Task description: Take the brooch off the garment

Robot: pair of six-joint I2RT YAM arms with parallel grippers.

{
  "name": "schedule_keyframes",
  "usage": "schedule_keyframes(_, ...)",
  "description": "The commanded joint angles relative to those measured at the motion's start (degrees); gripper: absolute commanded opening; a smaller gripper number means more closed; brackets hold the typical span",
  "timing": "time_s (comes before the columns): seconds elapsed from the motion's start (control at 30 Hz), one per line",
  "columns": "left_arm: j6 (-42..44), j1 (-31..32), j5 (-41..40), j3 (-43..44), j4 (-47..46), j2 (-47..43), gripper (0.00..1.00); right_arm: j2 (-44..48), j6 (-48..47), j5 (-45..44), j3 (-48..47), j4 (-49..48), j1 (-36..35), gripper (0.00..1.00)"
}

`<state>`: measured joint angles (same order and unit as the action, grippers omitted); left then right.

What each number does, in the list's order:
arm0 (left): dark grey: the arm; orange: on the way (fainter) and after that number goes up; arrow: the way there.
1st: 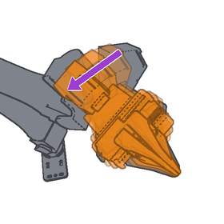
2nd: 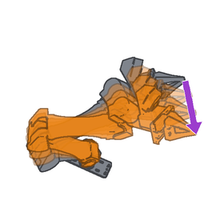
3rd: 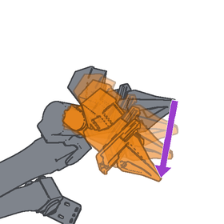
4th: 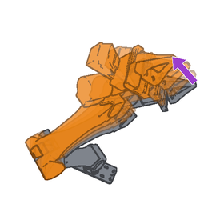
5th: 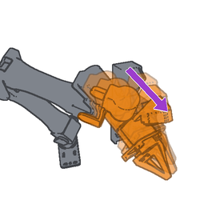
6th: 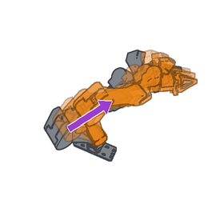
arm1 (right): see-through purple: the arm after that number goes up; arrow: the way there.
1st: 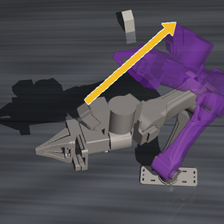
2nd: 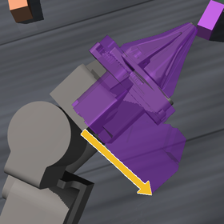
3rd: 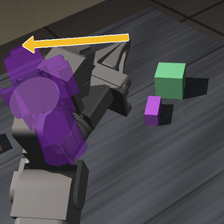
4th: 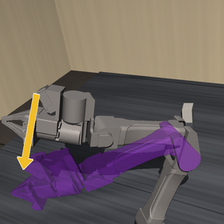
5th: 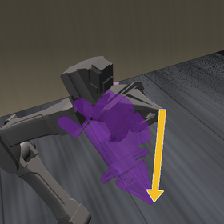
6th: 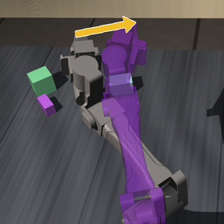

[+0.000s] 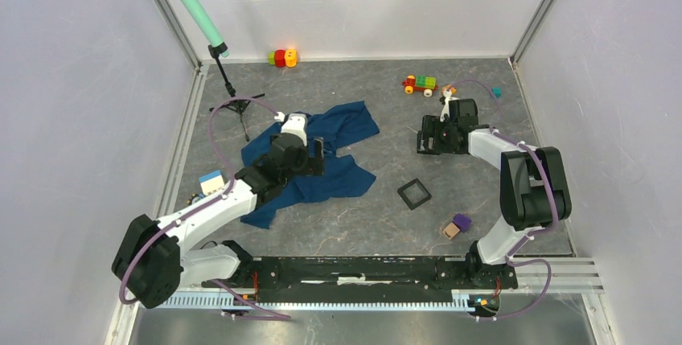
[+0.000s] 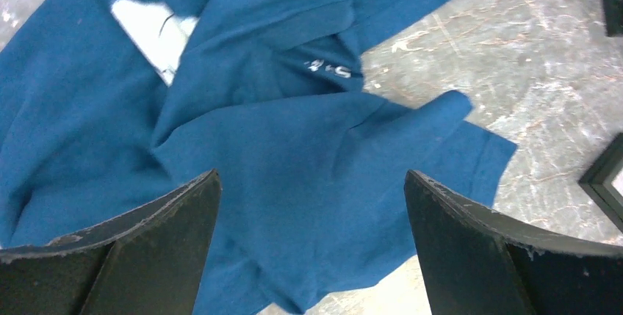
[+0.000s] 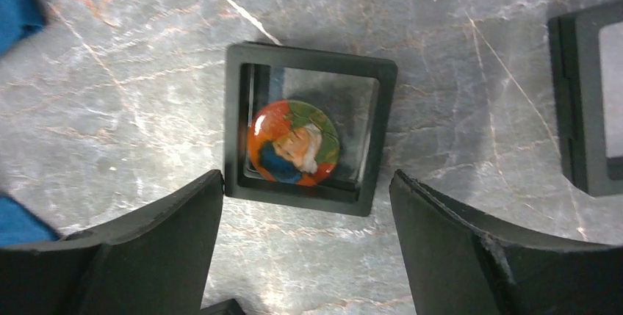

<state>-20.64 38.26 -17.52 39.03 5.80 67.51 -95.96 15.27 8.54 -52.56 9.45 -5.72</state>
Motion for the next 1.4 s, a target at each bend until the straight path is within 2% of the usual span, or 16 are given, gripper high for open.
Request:
schedule_keyframes(0.0, -4.93, -2.67, 1.52, -2.27, 1.97, -3.22, 0.99, 0.69, -2.18, -5.34, -2.98, 4.14, -0.84, 0.89)
schedule_keyframes(0.17, -9.64, -4.90, 1.94, -4.99, 1.39, -5.65, 0.96, 3.46, -2.94, -9.76, -6.54, 7.81, -4.38, 0.89)
schedule_keyframes(0.37, -12.98, -9.28, 4.53, -11.15, -1.43, -11.78, 0.90, 7.39, -2.68, -11.09, -7.24, 7.87, -13.28, 0.88)
schedule_keyframes(0.57, -15.23, -11.04, 4.76, -14.37, -4.00, -14.69, 0.84, 7.89, -2.16, 1.06, -6.01, -3.44, -24.41, 0.80)
schedule_keyframes(0.77, -20.88, -14.80, 8.73, -18.37, -4.93, -18.84, 0.77, 0.55, -5.39, 3.76, -13.17, -7.16, -36.20, 0.75)
schedule_keyframes(1.03, -22.38, -18.93, 13.02, -20.24, -2.76, -23.00, 0.69, -12.92, -6.29, 4.69, -23.31, -8.66, -41.38, 0.66)
schedule_keyframes(1.17, -22.94, -21.32, 16.49, -20.72, -2.96, -23.04, 0.67, -17.43, -6.01, 6.43, -25.39, -8.41, -41.42, 0.55)
schedule_keyframes(1.2, -22.95, -21.63, 16.85, -20.90, -3.24, -23.07, 0.67, -17.58, -6.00, 7.23, -25.13, -8.91, -41.48, 0.49)
schedule_keyframes(1.3, -22.62, -22.16, 17.20, -21.01, -3.81, -22.42, 0.66, -16.69, -6.28, 7.89, -23.74, -9.10, -41.13, 0.19)
schedule_keyframes(1.33, -22.60, -22.24, 17.25, -21.09, -4.33, -21.80, 0.66, -15.89, -6.33, 7.31, -22.88, -9.08, -40.85, 0.04)
schedule_keyframes(1.37, -22.60, -22.26, 17.25, -21.05, -4.84, -20.99, 0.65, -14.64, -6.03, 6.61, -21.92, -9.10, -40.45, 0.00)
